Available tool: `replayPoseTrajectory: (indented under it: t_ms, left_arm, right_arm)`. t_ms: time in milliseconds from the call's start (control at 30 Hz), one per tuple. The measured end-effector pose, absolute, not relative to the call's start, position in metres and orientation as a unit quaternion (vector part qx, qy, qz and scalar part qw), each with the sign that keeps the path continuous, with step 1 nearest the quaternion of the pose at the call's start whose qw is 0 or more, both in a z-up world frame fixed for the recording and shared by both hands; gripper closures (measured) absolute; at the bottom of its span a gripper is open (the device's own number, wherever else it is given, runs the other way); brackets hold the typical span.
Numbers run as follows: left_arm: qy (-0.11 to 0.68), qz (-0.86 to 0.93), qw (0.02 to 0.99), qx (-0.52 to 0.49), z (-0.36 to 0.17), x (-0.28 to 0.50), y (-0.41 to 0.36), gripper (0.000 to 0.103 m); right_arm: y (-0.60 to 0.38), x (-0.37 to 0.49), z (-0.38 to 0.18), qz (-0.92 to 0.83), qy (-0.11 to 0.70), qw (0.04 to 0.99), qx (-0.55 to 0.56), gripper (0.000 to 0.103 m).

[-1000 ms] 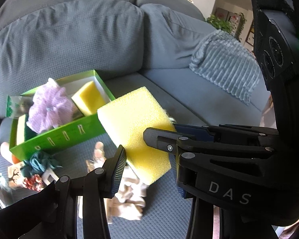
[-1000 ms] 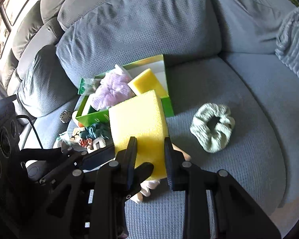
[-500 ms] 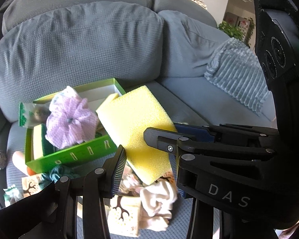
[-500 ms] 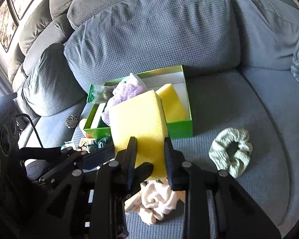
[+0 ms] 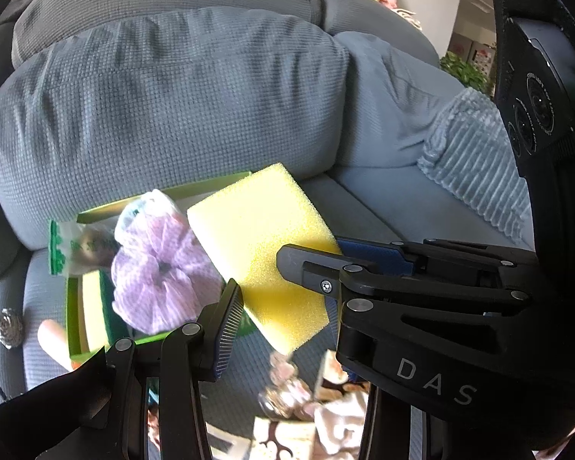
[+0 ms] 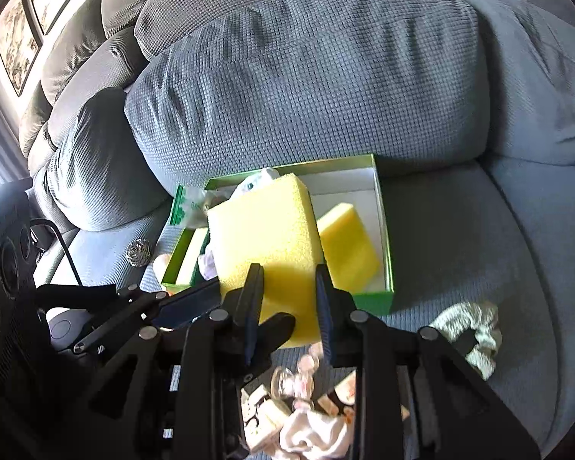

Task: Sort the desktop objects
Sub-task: 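Lift the yellow sponge with the right gripper and carry it over the green box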

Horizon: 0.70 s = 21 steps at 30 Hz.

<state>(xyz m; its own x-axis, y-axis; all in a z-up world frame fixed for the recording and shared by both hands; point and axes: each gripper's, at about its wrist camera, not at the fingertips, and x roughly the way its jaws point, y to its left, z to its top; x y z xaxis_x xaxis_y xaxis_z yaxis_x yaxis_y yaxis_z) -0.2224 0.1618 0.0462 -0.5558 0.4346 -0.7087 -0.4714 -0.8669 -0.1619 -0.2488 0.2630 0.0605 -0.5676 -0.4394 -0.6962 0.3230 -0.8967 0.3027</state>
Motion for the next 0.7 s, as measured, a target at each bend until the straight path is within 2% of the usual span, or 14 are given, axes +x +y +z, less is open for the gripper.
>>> replayPoseTrajectory:
  t_ms: [700]
  left_arm:
    - [0.040, 0.896, 0.233, -0.376, 0.085, -0.271, 0.134, 0.058]
  right_arm:
    - [0.225, -0.291, 0.099, -0.889, -0.055, 0.247, 0.383, 0.077]
